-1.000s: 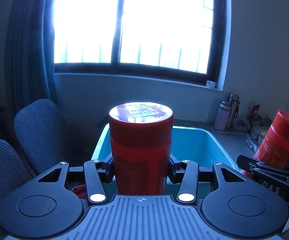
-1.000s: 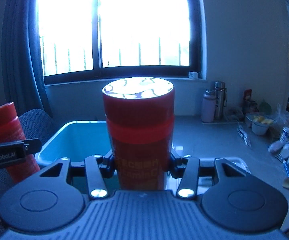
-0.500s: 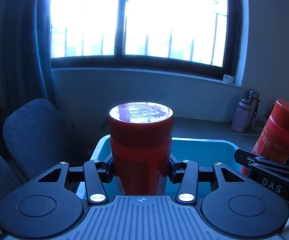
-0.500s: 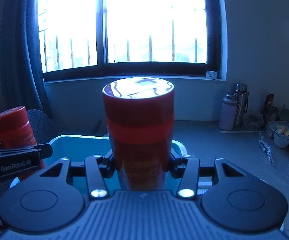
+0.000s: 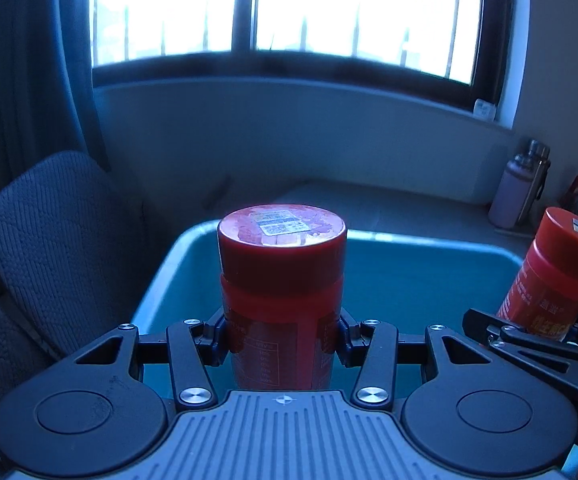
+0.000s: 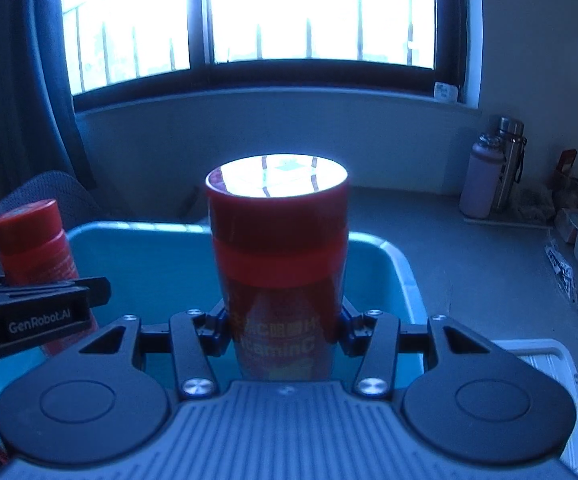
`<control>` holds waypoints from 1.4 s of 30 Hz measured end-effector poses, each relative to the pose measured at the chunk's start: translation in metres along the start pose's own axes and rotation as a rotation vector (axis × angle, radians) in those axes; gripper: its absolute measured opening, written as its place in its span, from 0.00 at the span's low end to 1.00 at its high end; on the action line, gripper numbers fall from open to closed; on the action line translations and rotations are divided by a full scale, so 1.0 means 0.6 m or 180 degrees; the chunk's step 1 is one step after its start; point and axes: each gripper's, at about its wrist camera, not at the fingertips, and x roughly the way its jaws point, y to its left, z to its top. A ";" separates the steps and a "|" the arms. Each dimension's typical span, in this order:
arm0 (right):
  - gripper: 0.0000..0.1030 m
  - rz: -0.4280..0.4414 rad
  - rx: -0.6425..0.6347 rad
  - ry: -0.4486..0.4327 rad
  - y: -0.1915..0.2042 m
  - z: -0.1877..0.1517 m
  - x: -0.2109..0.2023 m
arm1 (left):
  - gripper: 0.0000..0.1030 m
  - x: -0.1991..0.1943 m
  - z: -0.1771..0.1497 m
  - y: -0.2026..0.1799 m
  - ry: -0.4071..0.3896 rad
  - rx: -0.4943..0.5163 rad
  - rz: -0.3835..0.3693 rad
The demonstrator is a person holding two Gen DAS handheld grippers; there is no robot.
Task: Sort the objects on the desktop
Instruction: 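Open both tools to drop the canisters into the teal bin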
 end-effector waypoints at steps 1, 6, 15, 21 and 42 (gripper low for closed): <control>0.49 -0.0015 -0.0003 0.0063 0.000 -0.003 0.006 | 0.48 0.008 -0.002 0.000 0.0037 -0.0003 0.0000; 0.49 -0.0094 -0.0005 0.0294 0.004 -0.010 0.022 | 0.48 0.030 -0.006 0.001 0.0122 -0.0018 -0.0060; 0.76 -0.0192 -0.0022 0.0266 0.017 -0.005 0.007 | 0.73 0.018 -0.008 0.009 0.0065 -0.0073 -0.0009; 0.76 -0.0223 -0.0039 0.0136 0.025 -0.007 -0.027 | 0.73 -0.019 -0.014 0.010 -0.0042 -0.0001 -0.0021; 0.77 -0.0339 0.0115 -0.0262 0.029 -0.134 -0.258 | 0.76 -0.276 -0.184 0.056 -0.0212 0.0192 -0.0059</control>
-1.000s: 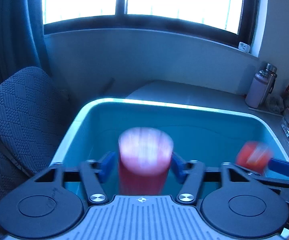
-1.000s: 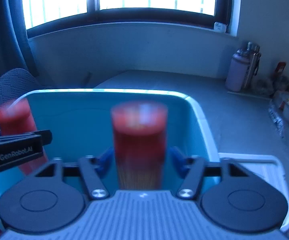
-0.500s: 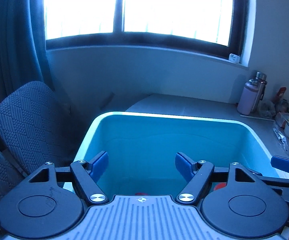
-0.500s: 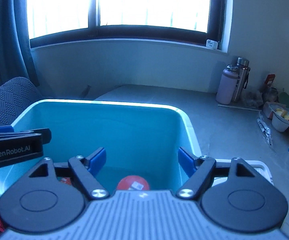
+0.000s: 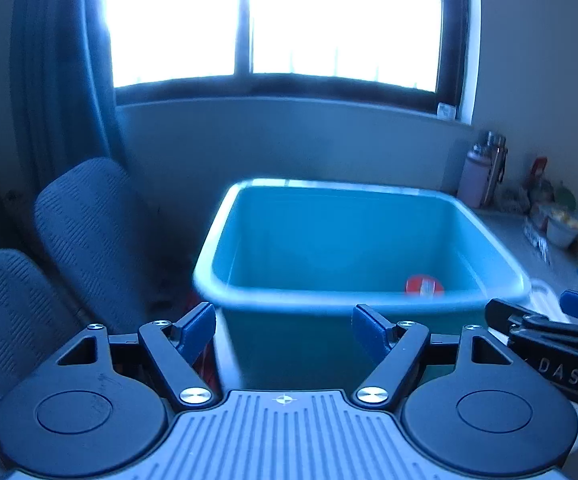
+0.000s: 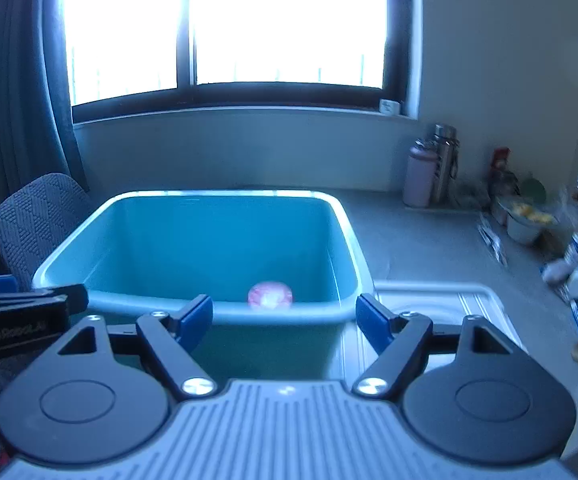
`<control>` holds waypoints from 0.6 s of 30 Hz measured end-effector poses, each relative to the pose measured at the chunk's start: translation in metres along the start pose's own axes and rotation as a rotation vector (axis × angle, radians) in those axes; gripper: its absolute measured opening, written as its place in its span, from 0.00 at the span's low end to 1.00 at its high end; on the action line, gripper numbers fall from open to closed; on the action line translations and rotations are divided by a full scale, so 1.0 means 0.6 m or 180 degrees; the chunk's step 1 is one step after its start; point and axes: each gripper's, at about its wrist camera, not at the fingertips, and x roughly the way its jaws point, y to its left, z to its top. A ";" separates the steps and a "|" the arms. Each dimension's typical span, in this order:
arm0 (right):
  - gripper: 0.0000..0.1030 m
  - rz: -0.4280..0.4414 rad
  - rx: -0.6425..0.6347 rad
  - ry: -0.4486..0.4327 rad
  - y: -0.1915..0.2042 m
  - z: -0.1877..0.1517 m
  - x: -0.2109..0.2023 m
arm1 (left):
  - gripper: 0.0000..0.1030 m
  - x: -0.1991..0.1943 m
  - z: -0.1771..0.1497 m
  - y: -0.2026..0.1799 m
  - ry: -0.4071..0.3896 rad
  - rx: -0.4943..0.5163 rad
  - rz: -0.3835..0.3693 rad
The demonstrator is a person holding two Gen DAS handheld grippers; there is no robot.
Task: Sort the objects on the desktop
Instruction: 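Open both tools to drop the canisters into the teal bin, then move the left tool to the white jar with blue label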
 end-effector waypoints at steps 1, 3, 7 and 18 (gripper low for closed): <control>0.78 0.0006 -0.0007 0.0016 0.000 -0.013 -0.008 | 0.77 -0.012 -0.015 0.007 0.0024 -0.0003 0.0001; 0.80 0.0006 -0.0026 0.0050 0.000 -0.040 -0.025 | 0.79 -0.034 -0.051 0.021 0.0054 -0.0034 -0.0033; 0.80 0.0005 -0.0015 0.0130 0.000 -0.095 -0.046 | 0.79 -0.063 -0.119 0.034 0.0161 -0.0008 -0.0009; 0.80 0.0029 0.0010 0.0183 0.016 -0.220 -0.063 | 0.79 -0.077 -0.267 0.048 0.0312 0.0073 0.0035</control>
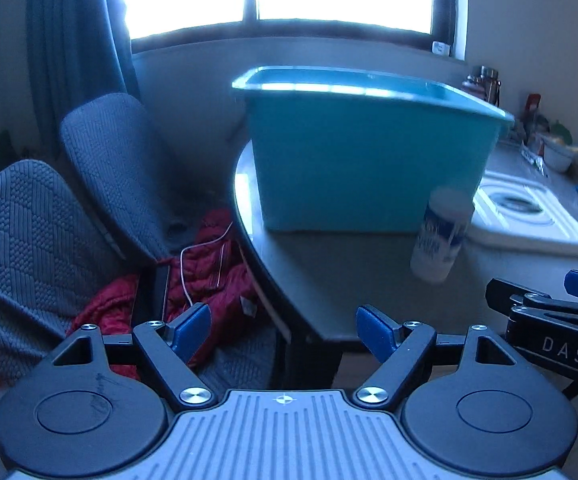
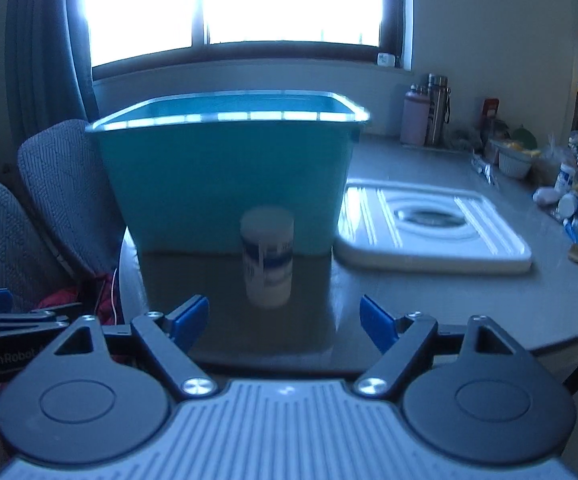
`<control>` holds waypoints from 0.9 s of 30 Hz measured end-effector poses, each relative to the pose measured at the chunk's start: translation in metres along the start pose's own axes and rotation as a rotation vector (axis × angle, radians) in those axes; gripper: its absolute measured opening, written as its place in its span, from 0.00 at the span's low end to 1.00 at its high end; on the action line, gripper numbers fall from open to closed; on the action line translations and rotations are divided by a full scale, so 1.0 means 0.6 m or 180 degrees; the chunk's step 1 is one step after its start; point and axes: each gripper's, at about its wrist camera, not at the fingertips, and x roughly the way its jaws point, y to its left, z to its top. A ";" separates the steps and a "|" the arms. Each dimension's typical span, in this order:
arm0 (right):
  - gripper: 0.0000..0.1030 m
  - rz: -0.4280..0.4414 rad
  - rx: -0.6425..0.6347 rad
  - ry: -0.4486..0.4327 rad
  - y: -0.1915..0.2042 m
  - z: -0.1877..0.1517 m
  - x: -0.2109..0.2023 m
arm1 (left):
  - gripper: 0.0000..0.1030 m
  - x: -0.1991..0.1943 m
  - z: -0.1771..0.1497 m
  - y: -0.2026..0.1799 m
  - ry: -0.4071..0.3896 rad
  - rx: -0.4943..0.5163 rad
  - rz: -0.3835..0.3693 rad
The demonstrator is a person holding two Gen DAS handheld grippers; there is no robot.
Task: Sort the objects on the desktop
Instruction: 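Move the left tool to the white jar with blue label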
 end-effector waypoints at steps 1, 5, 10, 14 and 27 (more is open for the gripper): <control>0.80 0.0001 0.0009 0.0001 0.000 -0.008 0.001 | 0.79 0.004 -0.006 -0.001 0.0009 0.0000 0.0006; 0.80 0.0011 0.0053 0.0004 0.000 -0.038 0.009 | 0.79 0.020 -0.019 -0.014 0.0040 0.0002 0.0032; 0.80 0.0063 0.0078 0.0033 -0.001 -0.047 0.031 | 0.79 0.034 -0.018 -0.029 0.0038 0.0012 0.0061; 0.80 0.0135 0.0049 0.0040 0.001 -0.039 0.052 | 0.79 0.044 -0.003 -0.030 0.0055 -0.0065 0.0119; 0.80 0.0130 0.0133 0.0116 -0.028 -0.010 0.120 | 0.79 0.115 0.040 -0.073 0.0108 -0.0017 -0.0017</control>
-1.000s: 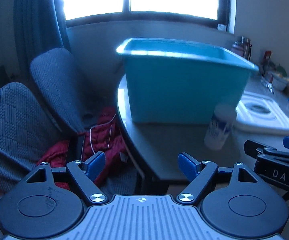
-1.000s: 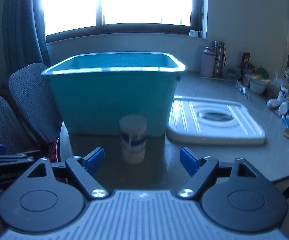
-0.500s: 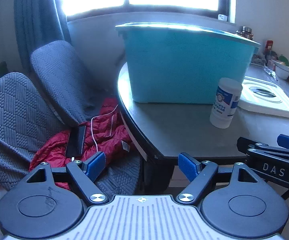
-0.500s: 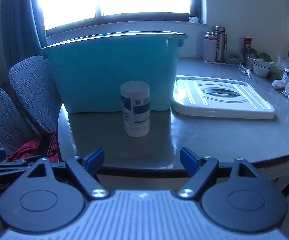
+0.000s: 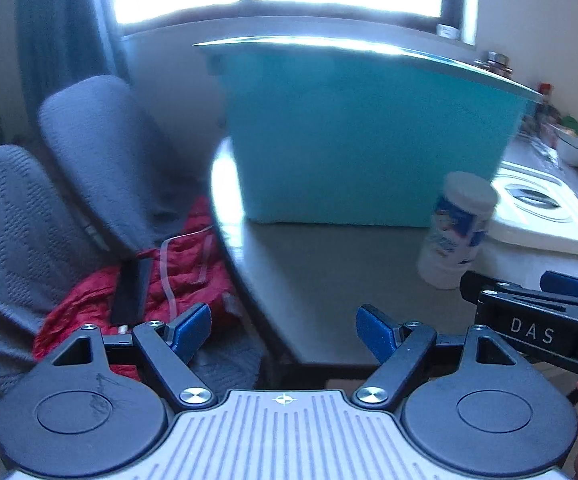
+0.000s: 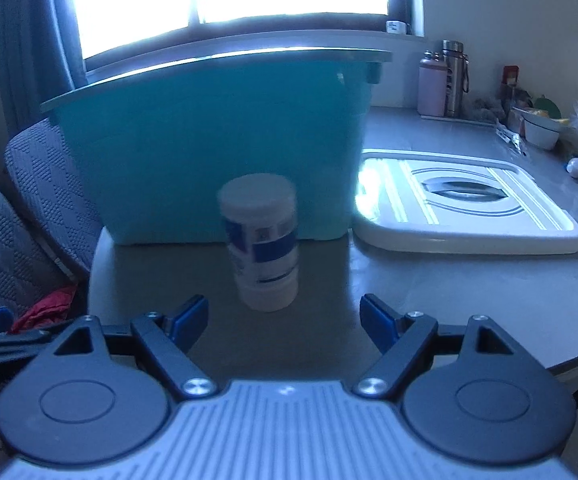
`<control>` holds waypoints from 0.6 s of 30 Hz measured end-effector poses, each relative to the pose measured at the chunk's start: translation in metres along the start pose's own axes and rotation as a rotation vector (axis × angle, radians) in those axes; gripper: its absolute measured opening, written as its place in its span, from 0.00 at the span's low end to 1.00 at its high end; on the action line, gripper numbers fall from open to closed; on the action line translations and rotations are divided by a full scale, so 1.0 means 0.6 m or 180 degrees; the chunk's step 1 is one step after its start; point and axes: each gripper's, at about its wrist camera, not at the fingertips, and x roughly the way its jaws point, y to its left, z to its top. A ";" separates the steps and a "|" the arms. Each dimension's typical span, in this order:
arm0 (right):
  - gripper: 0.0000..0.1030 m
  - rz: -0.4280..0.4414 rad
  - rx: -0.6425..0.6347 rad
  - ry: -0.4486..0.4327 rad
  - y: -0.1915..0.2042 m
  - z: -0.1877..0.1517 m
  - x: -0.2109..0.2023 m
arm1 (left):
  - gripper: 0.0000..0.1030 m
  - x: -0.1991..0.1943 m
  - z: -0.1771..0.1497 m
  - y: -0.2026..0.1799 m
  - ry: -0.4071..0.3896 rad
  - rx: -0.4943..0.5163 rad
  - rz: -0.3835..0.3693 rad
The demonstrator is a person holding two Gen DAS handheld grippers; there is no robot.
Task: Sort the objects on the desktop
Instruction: 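Move the left tool to the white jar with blue label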
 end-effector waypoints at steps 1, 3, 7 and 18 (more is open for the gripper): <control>0.80 -0.0043 0.0003 0.0005 -0.008 0.001 -0.002 | 0.79 0.003 0.004 -0.008 -0.0004 0.0030 -0.0059; 0.80 -0.0126 0.0011 0.0032 -0.023 0.004 -0.007 | 0.79 0.010 0.014 -0.026 -0.0015 0.0095 -0.0167; 0.80 -0.0296 0.0099 0.0091 -0.054 0.007 -0.021 | 0.79 0.021 0.029 -0.059 -0.0024 0.0194 -0.0325; 0.80 -0.0650 0.0211 0.0119 -0.108 0.004 -0.052 | 0.79 0.067 0.051 -0.131 -0.0145 0.0385 -0.0451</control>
